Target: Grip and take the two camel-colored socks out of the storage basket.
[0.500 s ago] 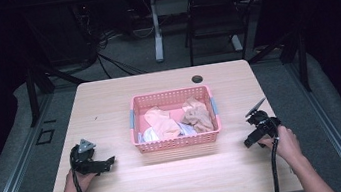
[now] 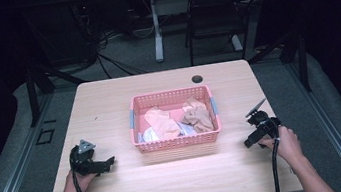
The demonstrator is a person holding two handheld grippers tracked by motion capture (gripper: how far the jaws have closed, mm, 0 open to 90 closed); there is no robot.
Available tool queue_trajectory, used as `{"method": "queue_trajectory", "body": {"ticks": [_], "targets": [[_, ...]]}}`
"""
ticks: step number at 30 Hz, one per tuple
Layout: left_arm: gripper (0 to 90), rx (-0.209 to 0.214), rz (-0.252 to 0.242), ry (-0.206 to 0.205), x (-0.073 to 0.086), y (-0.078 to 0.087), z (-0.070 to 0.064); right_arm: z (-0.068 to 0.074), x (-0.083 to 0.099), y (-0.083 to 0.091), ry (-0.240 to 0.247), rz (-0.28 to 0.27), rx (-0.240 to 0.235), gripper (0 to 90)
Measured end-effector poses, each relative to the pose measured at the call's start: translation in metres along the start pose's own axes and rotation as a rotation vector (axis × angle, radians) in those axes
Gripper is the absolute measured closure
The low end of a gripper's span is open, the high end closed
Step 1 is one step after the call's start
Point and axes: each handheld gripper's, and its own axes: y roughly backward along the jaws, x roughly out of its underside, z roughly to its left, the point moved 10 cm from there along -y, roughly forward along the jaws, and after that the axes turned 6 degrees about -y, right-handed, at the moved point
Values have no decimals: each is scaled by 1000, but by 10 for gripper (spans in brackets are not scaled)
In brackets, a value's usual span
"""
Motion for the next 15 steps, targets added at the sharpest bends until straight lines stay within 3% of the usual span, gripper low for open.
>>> {"method": "queue_trajectory", "body": {"ticks": [2, 5, 7, 10, 11, 12, 13, 15], "targets": [[0, 5, -1, 0, 0, 0, 0, -2, 0, 1, 33, 40, 5, 0], [0, 4, 1, -1, 0, 0, 0, -3, 0, 2, 43, 65, 10, 0], [0, 6, -1, -1, 0, 0, 0, 0, -3, 2, 13, 31, -9, 0], [0, 5, 1, -1, 0, 0, 0, -1, -1, 8, 41, 62, -5, 0], [0, 4, 1, -2, 0, 0, 0, 1, -4, 10, 24, 25, -17, 0], [0, 4, 1, -2, 0, 0, 0, -5, -1, 18, 88, 93, 9, 0], [0, 4, 1, -2, 0, 0, 0, -5, -1, 18, 88, 93, 9, 0], [0, 5, 1, -1, 0, 0, 0, 7, -11, 15, -38, -80, -61, 0]]}}
